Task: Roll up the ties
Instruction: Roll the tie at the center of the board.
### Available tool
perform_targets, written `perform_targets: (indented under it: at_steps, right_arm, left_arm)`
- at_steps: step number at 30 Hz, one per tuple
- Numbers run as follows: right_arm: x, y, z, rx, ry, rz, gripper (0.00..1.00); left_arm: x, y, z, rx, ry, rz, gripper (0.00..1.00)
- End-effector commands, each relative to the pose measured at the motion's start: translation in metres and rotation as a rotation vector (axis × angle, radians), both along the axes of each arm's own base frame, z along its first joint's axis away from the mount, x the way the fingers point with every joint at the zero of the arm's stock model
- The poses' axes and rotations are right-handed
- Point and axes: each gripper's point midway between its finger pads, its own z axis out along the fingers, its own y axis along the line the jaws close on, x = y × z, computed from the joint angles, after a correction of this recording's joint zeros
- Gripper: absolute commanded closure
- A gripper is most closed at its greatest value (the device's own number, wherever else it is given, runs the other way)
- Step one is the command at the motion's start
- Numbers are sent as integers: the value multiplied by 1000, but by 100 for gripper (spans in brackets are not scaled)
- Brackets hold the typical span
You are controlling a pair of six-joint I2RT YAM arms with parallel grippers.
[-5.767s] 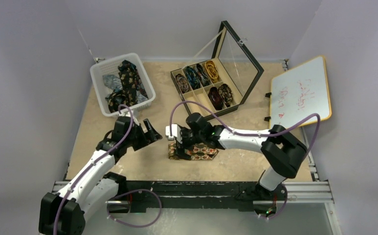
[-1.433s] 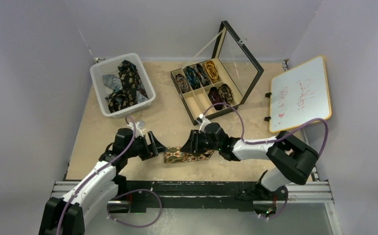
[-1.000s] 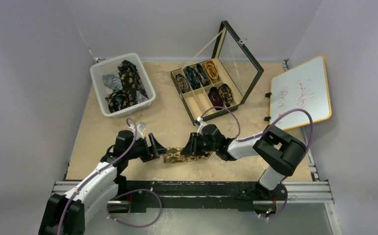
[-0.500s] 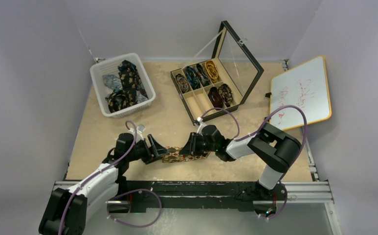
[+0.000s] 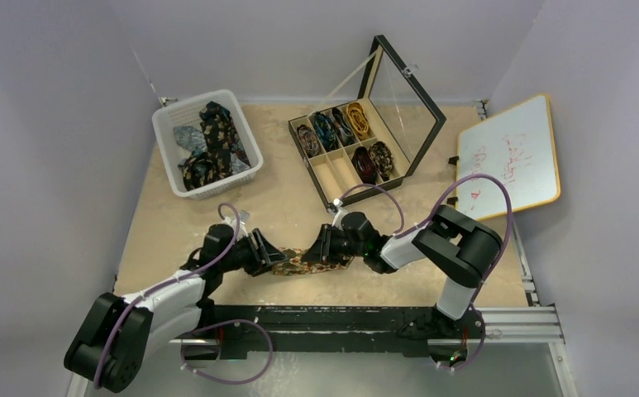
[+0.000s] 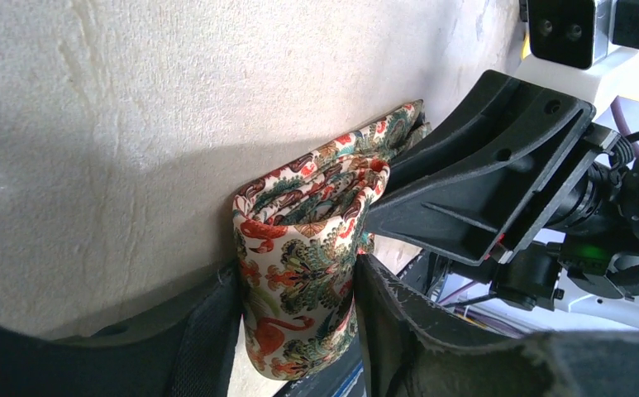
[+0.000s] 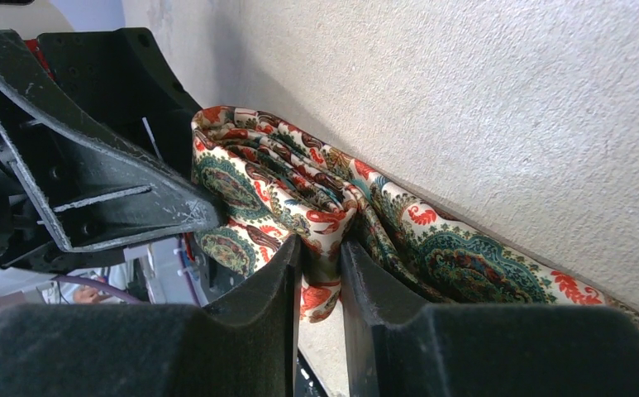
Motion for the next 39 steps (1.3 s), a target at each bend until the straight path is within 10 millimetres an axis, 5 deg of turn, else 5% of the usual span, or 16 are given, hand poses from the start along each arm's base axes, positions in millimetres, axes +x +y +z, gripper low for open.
perform_targets:
  at_steps: [1,10,21,30,39]
  right_arm:
    - [-8,-11,-22,-76,53,-2,76]
    - [-7,-8,-16,-61,43,3,75]
    - [19,-6,33,-99,-128,-14,50]
    - [58,-34,59,-248,-275,-181,55]
    - [72,-57,70,-275,-338,-282,52]
  left_arm:
    - [5,5,-5,44,-10,33,52]
    - [8,1,8,19,-46,22,58]
    - [21,6,16,153,-51,11,100]
    - [32,22,27,342,-14,41,100]
    - [42,39,43,590,47,56,100]
